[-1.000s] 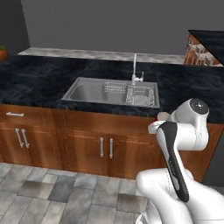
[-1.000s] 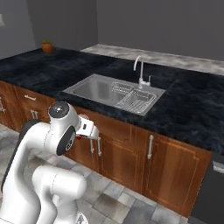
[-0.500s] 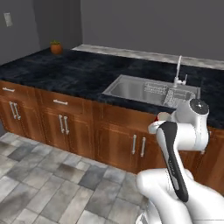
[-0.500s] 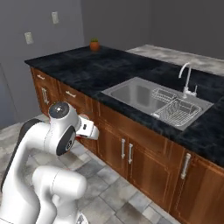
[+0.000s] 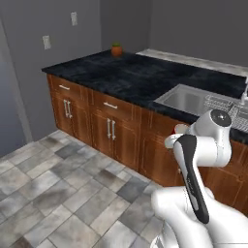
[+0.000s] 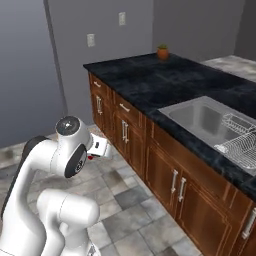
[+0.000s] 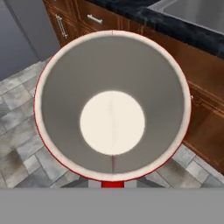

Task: Clear the mugs and bowl far away from the sink.

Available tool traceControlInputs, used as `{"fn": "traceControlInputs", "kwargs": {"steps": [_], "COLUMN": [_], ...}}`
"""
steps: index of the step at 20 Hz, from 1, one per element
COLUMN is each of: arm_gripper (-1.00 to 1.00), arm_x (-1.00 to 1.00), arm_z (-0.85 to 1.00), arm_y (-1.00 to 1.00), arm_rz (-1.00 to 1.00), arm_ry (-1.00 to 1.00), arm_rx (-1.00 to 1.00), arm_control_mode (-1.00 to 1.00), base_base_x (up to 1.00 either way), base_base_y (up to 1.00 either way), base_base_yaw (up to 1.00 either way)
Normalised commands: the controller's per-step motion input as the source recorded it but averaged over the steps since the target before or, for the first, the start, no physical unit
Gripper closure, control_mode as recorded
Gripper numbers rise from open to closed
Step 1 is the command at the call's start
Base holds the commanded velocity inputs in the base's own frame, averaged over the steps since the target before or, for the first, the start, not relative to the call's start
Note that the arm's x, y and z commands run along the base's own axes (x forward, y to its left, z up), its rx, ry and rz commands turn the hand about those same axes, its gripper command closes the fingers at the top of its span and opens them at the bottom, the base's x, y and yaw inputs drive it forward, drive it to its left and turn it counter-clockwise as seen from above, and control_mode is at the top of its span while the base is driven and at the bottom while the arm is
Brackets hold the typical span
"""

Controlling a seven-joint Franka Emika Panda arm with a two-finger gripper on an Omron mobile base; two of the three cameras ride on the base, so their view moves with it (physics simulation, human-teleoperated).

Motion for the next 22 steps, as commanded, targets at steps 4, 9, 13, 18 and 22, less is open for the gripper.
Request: {"fn": "traceControlInputs", "kwargs": {"steps": [4,9,13,18,22], "arm_gripper": [1.0,1.0,1.0,1.0,1.0], "arm_x": [0.0,0.0,0.0,0.0,0.0], "arm_z": [0.0,0.0,0.0,0.0,0.0], "arm_y": [0.0,0.0,0.0,0.0,0.0], "arm_rz": [0.0,0.0,0.0,0.0,0.0], "arm_ry": [0.0,0.0,0.0,0.0,0.0], "arm_rx": [0.0,0.0,0.0,0.0,0.0], "arm_control_mode": [1.0,1.0,1.0,1.0,1.0], "base_base_x": [-0.2,-0.19,-0.19,-0.15,-0.11], "base_base_y": [0.0,0.0,0.0,0.0,0.0], "base_base_yaw": [0.46,0.45,0.45,0.44,0.42]}}
